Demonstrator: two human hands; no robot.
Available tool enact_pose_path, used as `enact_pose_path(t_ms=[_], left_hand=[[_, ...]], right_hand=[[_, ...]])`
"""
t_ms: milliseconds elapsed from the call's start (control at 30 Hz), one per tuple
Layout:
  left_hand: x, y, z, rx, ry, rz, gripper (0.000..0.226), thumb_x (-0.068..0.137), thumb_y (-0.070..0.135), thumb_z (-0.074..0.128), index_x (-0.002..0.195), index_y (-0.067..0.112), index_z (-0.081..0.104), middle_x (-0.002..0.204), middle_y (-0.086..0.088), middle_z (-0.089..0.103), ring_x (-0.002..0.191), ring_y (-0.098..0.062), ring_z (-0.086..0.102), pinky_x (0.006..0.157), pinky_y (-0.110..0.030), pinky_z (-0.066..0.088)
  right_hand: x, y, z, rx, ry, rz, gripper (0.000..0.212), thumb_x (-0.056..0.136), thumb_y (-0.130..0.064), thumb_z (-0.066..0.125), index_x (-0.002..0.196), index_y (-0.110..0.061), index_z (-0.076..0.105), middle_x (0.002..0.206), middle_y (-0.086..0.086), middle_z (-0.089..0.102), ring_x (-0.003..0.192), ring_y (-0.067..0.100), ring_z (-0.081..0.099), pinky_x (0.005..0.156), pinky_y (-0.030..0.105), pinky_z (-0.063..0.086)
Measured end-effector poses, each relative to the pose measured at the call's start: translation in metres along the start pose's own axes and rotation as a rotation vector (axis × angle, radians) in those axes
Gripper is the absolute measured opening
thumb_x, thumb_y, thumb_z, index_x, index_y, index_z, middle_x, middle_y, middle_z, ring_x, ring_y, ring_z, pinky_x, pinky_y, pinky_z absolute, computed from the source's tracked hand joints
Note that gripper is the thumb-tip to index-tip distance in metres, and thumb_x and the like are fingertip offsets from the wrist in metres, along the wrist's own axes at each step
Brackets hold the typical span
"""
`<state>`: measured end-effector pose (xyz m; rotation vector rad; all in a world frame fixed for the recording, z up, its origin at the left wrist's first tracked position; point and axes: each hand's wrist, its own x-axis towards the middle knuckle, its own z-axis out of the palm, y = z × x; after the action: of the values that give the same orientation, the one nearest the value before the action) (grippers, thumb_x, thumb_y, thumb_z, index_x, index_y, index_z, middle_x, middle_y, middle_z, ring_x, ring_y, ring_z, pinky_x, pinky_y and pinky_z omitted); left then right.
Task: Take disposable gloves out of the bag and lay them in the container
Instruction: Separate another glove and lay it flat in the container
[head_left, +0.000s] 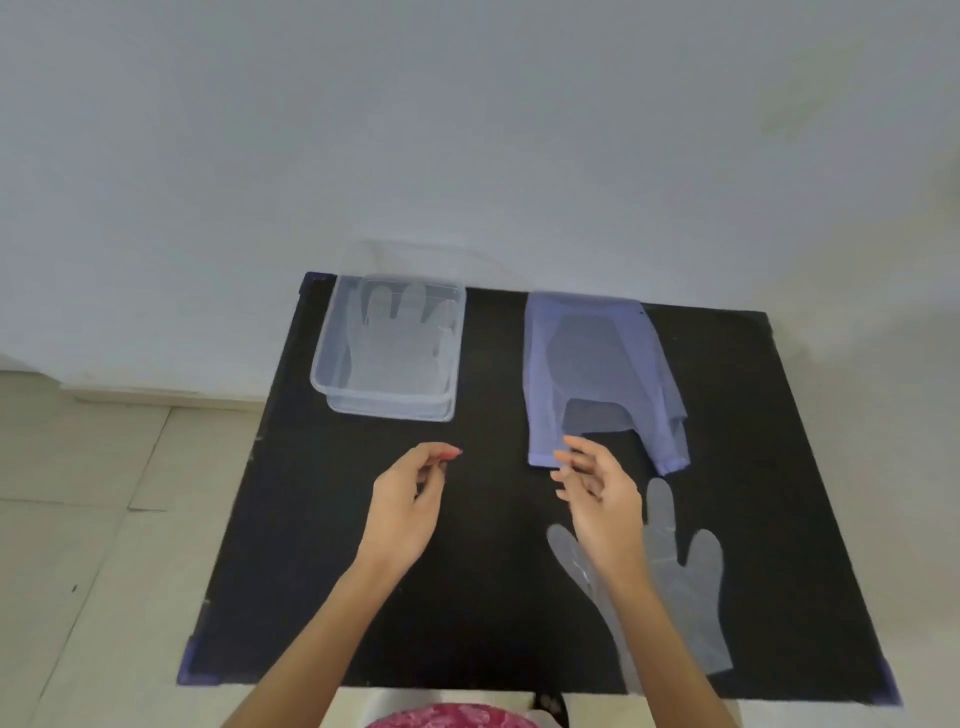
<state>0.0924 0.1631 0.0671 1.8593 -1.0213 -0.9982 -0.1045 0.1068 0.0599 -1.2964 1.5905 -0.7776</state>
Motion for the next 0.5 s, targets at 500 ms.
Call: enact_pose_path(t_ms=[500], left_hand=[[-0.142,-0.035,0.197,-0.299,0.085,-0.558,0.022,0.094,0.006,0.046,0.095,0.011,0.068,0.097,-0.007,0.070,0.099,-0.024,0.065,0.093,-0.039,0.052]], right_hand=[[-0.057,0.162,-0.176,-0.362,0.013,0.264,0.039,0.091,-0.015,0.061,0.129,-0.012,0.055,0.127,0.009,0.055,0.107,0.023,0.059,0.090,0.032,0.048]])
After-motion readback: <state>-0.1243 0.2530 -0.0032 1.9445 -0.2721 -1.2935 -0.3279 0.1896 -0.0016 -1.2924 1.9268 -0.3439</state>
